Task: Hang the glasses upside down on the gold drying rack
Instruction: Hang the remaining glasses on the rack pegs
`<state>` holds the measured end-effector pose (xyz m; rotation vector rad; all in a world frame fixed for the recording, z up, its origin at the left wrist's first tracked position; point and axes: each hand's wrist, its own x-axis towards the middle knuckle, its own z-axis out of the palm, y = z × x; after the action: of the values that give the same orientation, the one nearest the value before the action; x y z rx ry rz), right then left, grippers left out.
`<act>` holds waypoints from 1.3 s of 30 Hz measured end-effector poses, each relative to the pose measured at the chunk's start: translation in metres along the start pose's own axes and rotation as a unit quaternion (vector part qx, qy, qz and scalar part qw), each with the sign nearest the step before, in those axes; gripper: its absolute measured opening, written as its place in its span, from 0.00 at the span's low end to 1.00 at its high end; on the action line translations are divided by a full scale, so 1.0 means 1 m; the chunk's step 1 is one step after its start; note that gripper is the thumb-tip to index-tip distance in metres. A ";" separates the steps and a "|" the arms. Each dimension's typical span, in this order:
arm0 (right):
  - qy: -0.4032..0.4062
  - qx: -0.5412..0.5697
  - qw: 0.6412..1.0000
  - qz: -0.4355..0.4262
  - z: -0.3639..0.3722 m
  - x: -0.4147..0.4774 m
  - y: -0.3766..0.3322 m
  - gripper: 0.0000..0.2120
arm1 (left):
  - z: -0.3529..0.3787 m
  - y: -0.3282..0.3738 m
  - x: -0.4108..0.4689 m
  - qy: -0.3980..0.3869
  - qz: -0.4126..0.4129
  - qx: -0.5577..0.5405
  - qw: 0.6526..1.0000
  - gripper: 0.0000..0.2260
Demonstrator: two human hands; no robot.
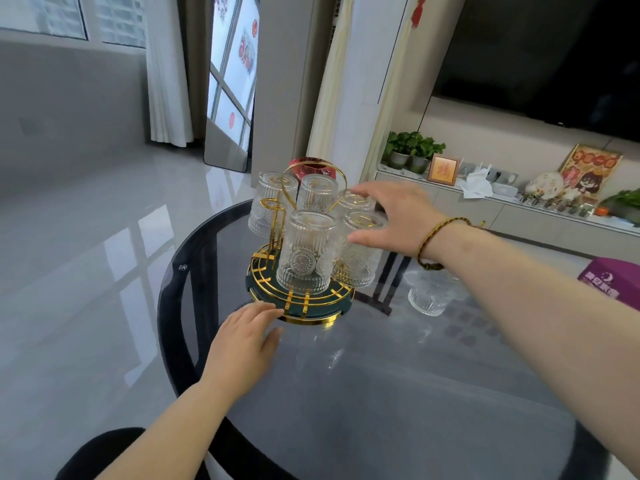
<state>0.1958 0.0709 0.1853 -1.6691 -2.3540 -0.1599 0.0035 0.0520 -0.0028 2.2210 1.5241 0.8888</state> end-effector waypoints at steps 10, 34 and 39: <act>0.154 0.217 0.940 0.215 0.064 -0.106 0.088 0.30 | 0.058 0.066 0.006 -0.129 0.080 0.050 0.987 0.20; 0.147 0.390 0.783 0.461 0.165 -0.077 0.160 0.39 | 0.075 0.066 0.015 -0.165 0.060 0.114 0.978 0.23; 0.158 0.400 0.797 0.424 0.146 -0.094 0.154 0.37 | 0.076 0.066 0.016 -0.169 0.059 0.116 0.977 0.23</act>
<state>0.3495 0.0708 0.0109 -1.8052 -0.9840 0.5902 0.1042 0.0477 -0.0183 2.4907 1.4045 0.3462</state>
